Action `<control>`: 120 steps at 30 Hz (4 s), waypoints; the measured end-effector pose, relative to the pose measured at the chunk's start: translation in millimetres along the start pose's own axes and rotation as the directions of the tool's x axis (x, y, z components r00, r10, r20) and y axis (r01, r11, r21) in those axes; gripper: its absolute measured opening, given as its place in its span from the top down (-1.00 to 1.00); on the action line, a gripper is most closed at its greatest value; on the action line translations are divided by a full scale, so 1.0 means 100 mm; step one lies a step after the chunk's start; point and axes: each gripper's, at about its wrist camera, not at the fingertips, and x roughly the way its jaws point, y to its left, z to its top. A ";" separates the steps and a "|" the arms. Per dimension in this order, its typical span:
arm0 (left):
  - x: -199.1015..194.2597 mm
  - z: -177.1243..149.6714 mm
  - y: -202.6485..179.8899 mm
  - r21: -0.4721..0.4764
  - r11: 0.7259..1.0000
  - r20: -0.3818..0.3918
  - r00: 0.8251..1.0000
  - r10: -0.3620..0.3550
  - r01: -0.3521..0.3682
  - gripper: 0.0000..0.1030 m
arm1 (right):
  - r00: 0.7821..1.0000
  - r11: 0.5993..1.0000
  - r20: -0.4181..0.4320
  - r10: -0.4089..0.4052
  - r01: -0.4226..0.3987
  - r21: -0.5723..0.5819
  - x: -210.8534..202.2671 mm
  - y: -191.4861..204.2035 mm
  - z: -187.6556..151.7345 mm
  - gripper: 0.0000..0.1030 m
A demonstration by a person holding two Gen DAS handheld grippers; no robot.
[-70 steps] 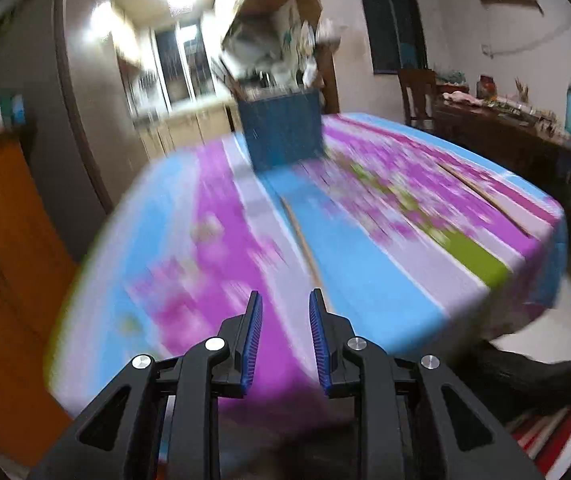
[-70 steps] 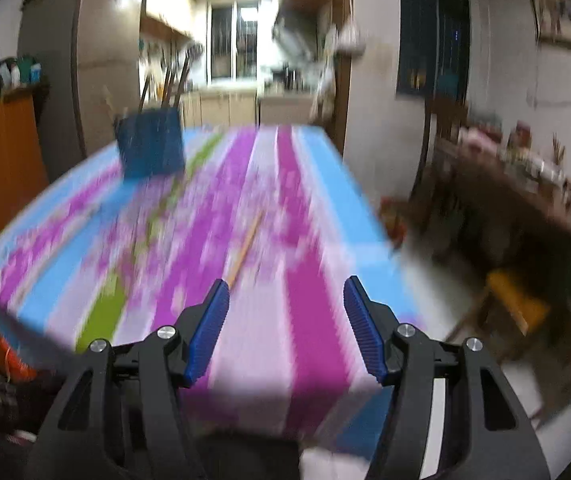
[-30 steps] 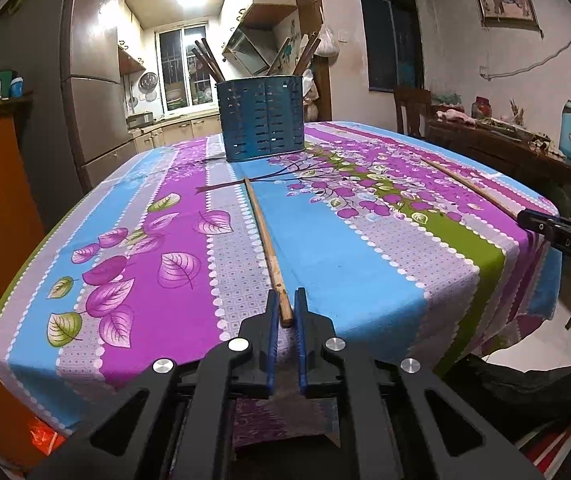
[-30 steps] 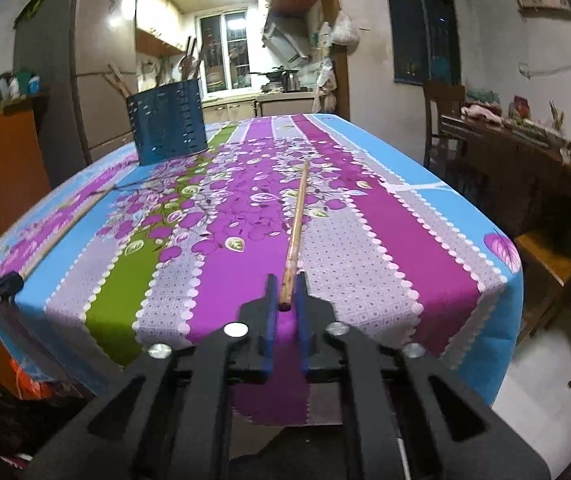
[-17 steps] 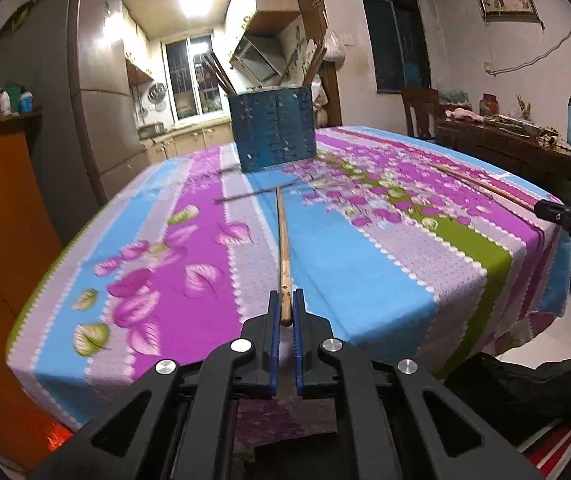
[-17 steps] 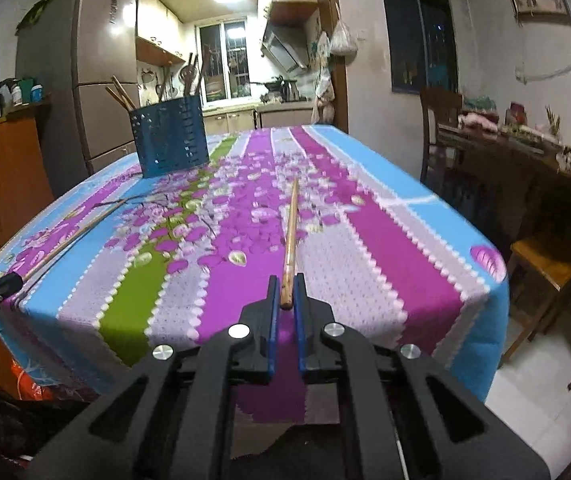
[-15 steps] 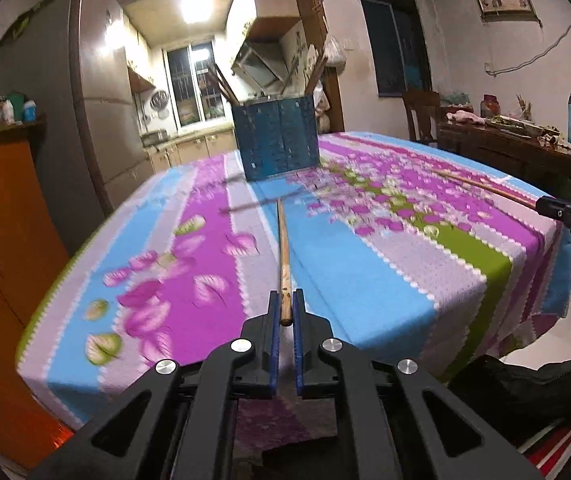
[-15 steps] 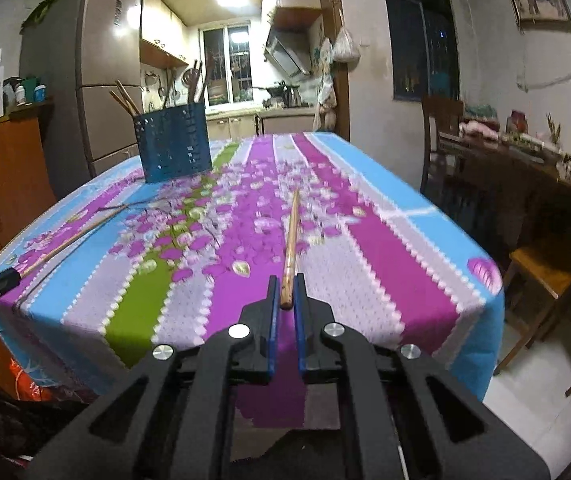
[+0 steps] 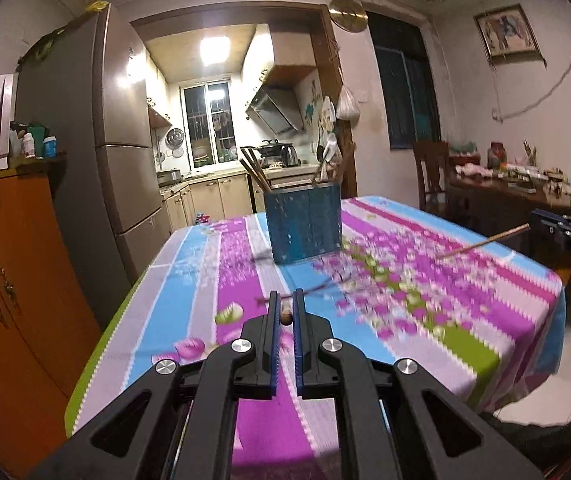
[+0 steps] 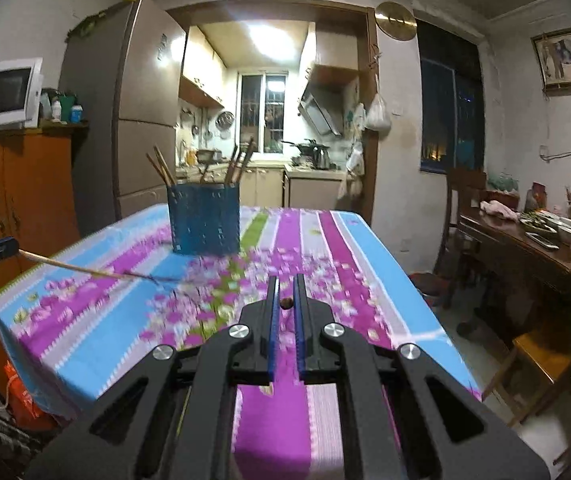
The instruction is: Organize utensils
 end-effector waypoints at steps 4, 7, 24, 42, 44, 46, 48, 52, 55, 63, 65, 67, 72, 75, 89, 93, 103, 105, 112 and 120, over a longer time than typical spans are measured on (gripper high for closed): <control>0.06 0.28 0.12 -0.032 0.999 0.021 1.000 -0.013 0.014 0.86 | 0.999 1.000 0.047 0.018 -0.018 -0.012 0.04 -0.03 0.27 0.90; 0.16 0.43 0.19 -0.039 0.999 0.021 1.000 -0.023 0.023 0.86 | 0.997 0.999 0.065 0.037 -0.037 -0.014 0.11 -0.03 0.46 0.90; 0.59 1.20 0.39 -0.101 0.990 0.027 0.995 -0.100 0.102 0.86 | 0.982 0.983 0.049 0.183 -0.182 -0.028 0.52 0.07 1.26 0.90; 0.95 1.36 0.01 -0.016 0.998 0.002 0.998 0.060 -0.060 0.86 | 0.950 0.950 -0.020 0.313 -0.313 -0.001 0.87 0.53 1.44 0.90; 0.96 1.37 -0.02 -0.009 0.998 0.001 0.998 0.059 -0.059 0.86 | 0.948 0.948 -0.025 0.318 -0.318 -0.003 0.91 0.58 1.47 0.90; 0.96 1.37 -0.04 0.002 0.998 0.009 0.998 0.067 -0.067 0.86 | 0.947 0.947 -0.022 0.321 -0.321 -0.005 0.93 0.62 1.51 0.90; 0.96 1.39 -0.04 0.003 0.998 0.015 0.997 0.070 -0.070 0.86 | 0.946 0.947 -0.016 0.322 -0.323 -0.005 0.94 0.63 1.55 0.90; 0.91 1.44 -0.06 0.014 0.997 0.039 0.996 0.080 -0.081 0.86 | 0.946 0.946 0.000 0.325 -0.325 -0.001 0.95 0.64 1.64 0.90; 0.88 1.46 -0.09 0.029 0.995 0.053 0.994 0.093 -0.094 0.86 | 0.945 0.945 0.010 0.326 -0.326 -0.002 0.94 0.66 1.67 0.90; 0.87 1.54 -0.15 0.055 0.992 0.078 0.991 0.112 -0.117 0.86 | 0.946 0.946 0.040 0.323 -0.323 -0.011 0.96 0.65 1.85 0.90; 0.89 1.61 -0.15 0.058 0.992 0.085 0.991 0.106 -0.111 0.86 | 0.946 0.948 0.055 0.319 -0.319 -0.019 0.96 0.65 1.93 0.90; 0.91 1.75 -0.13 0.050 0.994 0.100 0.991 0.090 -0.096 0.86 | 0.947 0.950 0.079 0.312 -0.311 -0.028 0.97 0.66 2.05 0.90; 0.99 2.35 0.00 -0.009 1.000 0.179 0.984 -0.012 0.013 0.86 | 0.943 0.958 0.172 0.285 -0.286 -0.018 0.99 0.62 2.46 0.90; 1.09 2.73 0.08 -0.045 0.997 0.230 0.972 -0.046 0.057 0.86 | 0.937 0.961 0.226 0.266 -0.275 0.007 1.07 0.57 2.72 0.90; 2.15 3.04 0.29 -0.137 0.988 0.310 0.951 -0.023 0.068 0.87 | 0.937 0.970 0.312 0.158 -0.207 0.131 2.21 0.38 2.92 0.90; 2.51 2.76 0.32 -0.178 0.982 0.260 0.965 -0.021 0.070 0.87 | 0.950 0.963 0.276 0.145 -0.200 0.182 2.56 0.38 2.67 0.90; 3.14 1.99 0.36 -0.220 0.973 0.090 0.995 -0.047 0.066 0.86 | 0.980 0.954 0.110 0.169 -0.190 0.230 3.03 0.48 1.97 0.89; 3.18 1.90 0.37 -0.228 0.972 0.066 0.997 -0.048 0.062 0.86 | 0.983 0.962 0.095 0.157 -0.175 0.211 3.01 0.52 1.92 0.84; 2.59 2.28 0.54 -0.222 0.974 0.183 0.983 0.004 0.037 0.72 | 0.967 0.972 0.231 0.108 -0.152 0.179 2.44 0.30 2.29 0.14; 0.90 2.37 0.53 -0.153 0.976 0.437 0.876 0.205 -0.152 -0.93 | 0.909 0.988 0.418 -0.011 -0.055 0.147 0.89 -0.15 2.35 -0.90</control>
